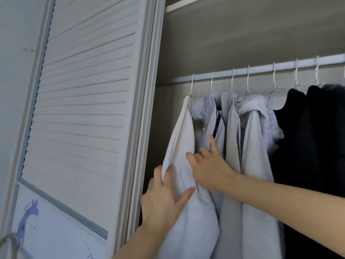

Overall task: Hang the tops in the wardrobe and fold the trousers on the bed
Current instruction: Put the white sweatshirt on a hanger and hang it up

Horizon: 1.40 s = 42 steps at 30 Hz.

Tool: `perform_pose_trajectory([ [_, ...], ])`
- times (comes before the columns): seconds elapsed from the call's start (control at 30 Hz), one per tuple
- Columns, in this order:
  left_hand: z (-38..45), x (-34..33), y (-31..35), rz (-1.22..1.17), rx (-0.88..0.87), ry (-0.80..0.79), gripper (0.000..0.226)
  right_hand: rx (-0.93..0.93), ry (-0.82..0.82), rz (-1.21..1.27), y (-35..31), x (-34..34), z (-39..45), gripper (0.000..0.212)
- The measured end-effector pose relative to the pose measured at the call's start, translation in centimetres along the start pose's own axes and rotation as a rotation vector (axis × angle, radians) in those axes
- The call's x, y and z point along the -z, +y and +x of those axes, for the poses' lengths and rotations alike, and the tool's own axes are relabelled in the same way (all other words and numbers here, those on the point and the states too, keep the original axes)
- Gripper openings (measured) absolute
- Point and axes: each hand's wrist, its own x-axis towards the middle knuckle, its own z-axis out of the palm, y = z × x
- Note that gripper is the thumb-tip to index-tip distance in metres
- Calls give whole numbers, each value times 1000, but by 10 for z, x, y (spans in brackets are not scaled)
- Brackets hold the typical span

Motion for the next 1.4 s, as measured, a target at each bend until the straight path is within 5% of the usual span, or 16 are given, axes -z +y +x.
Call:
perform_pose_trajectory([
  [0.2, 5, -12, -13, 444, -76, -55, 103, 132, -87, -107, 20, -5, -39, 33],
  [0.3, 4, -19, -21, 544, -111, -180, 86, 221, -139, -67, 39, -1, -55, 16],
  [0.43, -10, -16, -6, 475, -106, -224, 66, 290, -50, 23, 37, 10, -67, 20],
  [0.73, -94, 6, -15, 251, -100, -331, 63, 159, 12, 278, -27, 48, -78, 14],
  [1.03, -221, 111, -39, 75, 131, -241, 43, 96, -29, 647, -141, 131, -144, 30],
  [1.4, -426, 262, -28, 244, 568, -120, 35, 307, -34, 1227, -288, 262, -206, 36],
])
